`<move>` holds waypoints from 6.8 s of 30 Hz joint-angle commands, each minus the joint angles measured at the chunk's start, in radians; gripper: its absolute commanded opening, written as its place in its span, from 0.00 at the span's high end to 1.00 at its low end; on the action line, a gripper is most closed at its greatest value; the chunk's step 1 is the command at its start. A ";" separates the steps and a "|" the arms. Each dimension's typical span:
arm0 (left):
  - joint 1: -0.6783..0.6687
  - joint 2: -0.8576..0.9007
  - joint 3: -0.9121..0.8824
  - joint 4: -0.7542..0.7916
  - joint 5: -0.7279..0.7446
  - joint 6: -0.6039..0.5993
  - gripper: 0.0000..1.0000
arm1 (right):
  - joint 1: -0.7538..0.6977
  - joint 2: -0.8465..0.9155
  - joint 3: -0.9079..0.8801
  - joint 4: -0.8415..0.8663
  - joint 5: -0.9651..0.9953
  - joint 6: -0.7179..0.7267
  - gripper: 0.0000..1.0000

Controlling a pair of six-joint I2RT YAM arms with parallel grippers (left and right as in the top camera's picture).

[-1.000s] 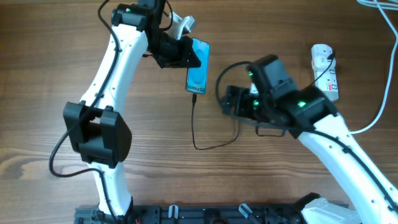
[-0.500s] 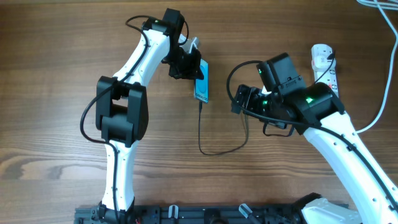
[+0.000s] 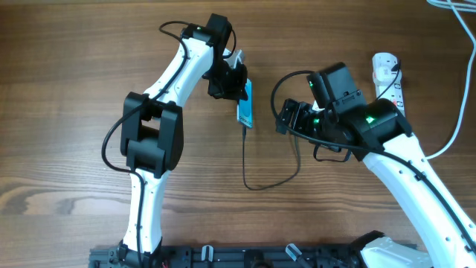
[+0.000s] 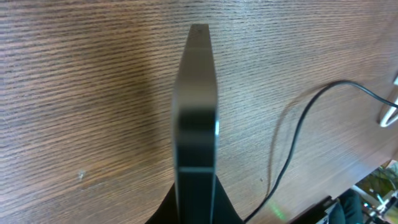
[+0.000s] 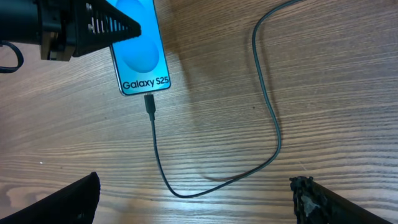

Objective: Plug charger to phone and switch on socket

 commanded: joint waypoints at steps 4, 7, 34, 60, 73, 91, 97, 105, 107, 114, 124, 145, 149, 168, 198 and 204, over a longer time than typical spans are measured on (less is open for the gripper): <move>-0.006 0.014 -0.016 0.005 -0.035 -0.019 0.95 | -0.001 -0.002 0.012 0.004 0.006 -0.003 0.00; -0.006 0.014 -0.076 0.051 -0.035 -0.019 0.95 | -0.001 -0.002 0.012 0.003 0.006 -0.003 0.00; -0.006 0.014 -0.095 0.074 -0.232 -0.020 0.66 | -0.001 -0.002 0.012 -0.019 0.006 -0.005 0.00; 0.051 -0.437 -0.040 -0.023 -0.470 -0.024 0.00 | -0.254 -0.002 0.012 -0.063 0.114 -0.120 0.00; 0.051 -0.513 -0.040 -0.027 -0.547 -0.023 0.00 | -0.810 0.358 0.362 -0.087 0.219 -0.105 0.00; 0.051 -0.513 -0.040 -0.027 -0.547 -0.023 0.00 | -0.901 0.793 0.359 0.243 0.218 -0.228 0.00; 0.051 -0.513 -0.040 -0.027 -0.547 -0.023 0.00 | -0.901 0.800 0.338 0.276 0.151 -0.270 0.00; 0.051 -0.513 -0.040 -0.027 -0.547 -0.023 0.00 | -0.901 0.800 0.254 0.336 0.091 -0.299 0.00; 0.051 -0.513 -0.040 -0.027 -0.547 -0.023 0.00 | -0.901 0.800 0.254 0.348 0.032 -0.320 0.00; 0.051 -0.513 -0.040 -0.027 -0.547 -0.023 0.00 | -0.901 0.800 0.254 0.328 0.023 -0.320 0.00; 0.051 -0.513 -0.040 -0.027 -0.547 -0.023 0.00 | -0.884 0.800 0.254 0.323 -0.014 -0.371 0.00; 0.051 -0.513 -0.040 -0.027 -0.547 -0.023 0.00 | -0.809 0.064 -0.151 0.126 -0.108 -0.267 0.00; 0.051 -0.513 -0.040 -0.027 -0.547 -0.023 0.00 | -0.725 -0.259 -0.342 0.087 -0.124 -0.221 0.00; 0.051 -0.513 -0.040 -0.027 -0.547 -0.023 0.00 | -0.710 -0.377 -0.360 -0.041 -0.143 -0.291 0.00; 0.051 -0.513 -0.040 -0.027 -0.547 -0.023 0.00 | -0.486 -0.655 -0.482 0.279 -0.124 -0.529 0.00; 0.051 -0.513 -0.040 -0.027 -0.547 -0.023 0.00 | -0.424 -0.924 -0.687 0.485 -0.134 -0.610 0.00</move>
